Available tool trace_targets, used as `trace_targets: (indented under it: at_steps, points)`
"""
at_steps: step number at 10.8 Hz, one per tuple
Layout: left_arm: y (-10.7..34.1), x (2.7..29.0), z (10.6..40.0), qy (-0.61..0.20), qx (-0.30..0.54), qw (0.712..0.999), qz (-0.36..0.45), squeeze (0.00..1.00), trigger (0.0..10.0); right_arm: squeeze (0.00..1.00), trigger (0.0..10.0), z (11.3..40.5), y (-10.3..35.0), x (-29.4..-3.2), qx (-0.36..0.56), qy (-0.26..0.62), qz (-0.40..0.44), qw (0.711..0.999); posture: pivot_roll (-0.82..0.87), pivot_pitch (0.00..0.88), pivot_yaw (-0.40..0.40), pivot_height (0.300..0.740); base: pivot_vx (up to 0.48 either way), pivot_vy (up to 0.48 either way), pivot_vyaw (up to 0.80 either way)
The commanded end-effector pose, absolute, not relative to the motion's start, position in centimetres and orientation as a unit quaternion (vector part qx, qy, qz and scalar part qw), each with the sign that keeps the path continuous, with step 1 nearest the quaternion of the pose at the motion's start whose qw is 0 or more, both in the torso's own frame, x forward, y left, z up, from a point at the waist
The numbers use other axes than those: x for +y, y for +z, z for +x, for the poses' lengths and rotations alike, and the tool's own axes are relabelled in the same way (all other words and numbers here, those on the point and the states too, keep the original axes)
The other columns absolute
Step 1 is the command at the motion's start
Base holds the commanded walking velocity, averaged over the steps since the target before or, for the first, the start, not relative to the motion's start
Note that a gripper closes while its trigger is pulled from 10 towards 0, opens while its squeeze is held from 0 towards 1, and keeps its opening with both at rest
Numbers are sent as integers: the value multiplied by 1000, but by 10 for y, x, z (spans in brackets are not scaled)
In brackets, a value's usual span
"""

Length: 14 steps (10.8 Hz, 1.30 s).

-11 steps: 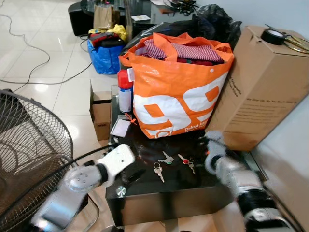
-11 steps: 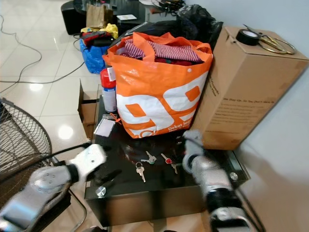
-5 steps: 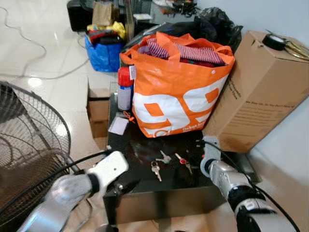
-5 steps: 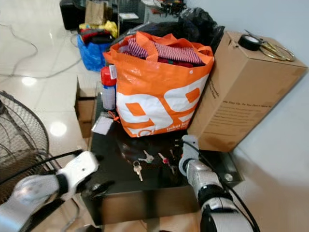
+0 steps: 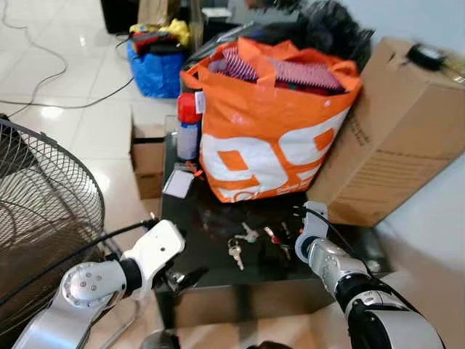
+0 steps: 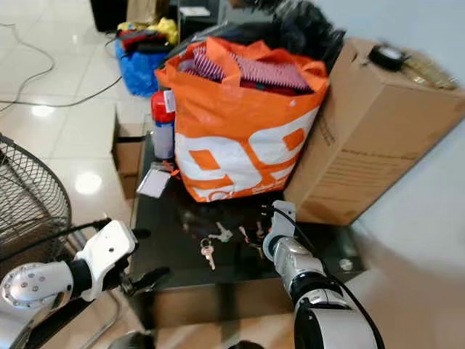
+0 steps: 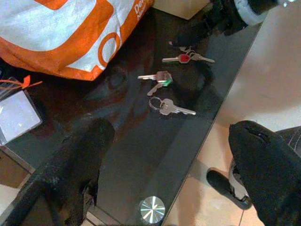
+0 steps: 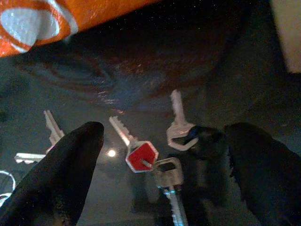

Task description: Hang keys on a hook

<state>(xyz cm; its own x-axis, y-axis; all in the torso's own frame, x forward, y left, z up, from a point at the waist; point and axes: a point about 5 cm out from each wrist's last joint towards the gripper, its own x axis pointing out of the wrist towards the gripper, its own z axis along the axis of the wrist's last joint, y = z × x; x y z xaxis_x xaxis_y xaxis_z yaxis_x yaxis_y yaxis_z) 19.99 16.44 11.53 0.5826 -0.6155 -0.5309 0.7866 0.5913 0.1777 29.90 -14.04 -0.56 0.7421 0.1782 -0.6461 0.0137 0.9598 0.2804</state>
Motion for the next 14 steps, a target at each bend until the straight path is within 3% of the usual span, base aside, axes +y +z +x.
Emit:
trace_targets:
  at_steps: [1, 5, 8, 9, 12, 13, 14]
  points:
    - [121, 162, 202, -408, 200, 869, 199, 0, 10000, 0, 9294, 301, -3, -143, 347, 41, 149, 925, 23, 122, -118, 740, 0, 0, 0]
    - [124, 161, 206, -419, 204, 861, 202, 0, 10000, 0, 6784, 297, -7, -156, 337, 12, 156, 928, 5, 125, -84, 740, 0, 0, 0]
    - [120, 160, 204, -424, 212, 857, 202, 0, 10000, 0, 3529, 303, 0, -163, 323, 7, 144, 935, -5, 110, -91, 740, 0, 0, 0]
    - [119, 160, 205, -424, 214, 857, 201, 0, 10000, 0, 3725, 304, 1, -162, 326, 20, 133, 936, -11, 104, -96, 740, 0, 0, 0]
    - [115, 160, 200, -436, 232, 850, 186, 0, 10000, 0, 7725, 298, -4, -165, 349, 33, 123, 928, -13, 85, -111, 740, 0, 0, 0]
    - [114, 159, 197, -443, 236, 845, 185, 0, 10000, 0, 7294, 298, -5, -165, 351, 34, 119, 928, -14, 82, -113, 740, 0, 0, 0]
    - [114, 159, 196, -444, 237, 844, 184, 0, 10000, 0, 5059, 298, -5, -165, 350, 34, 121, 928, -15, 77, -113, 740, 0, 0, 0]
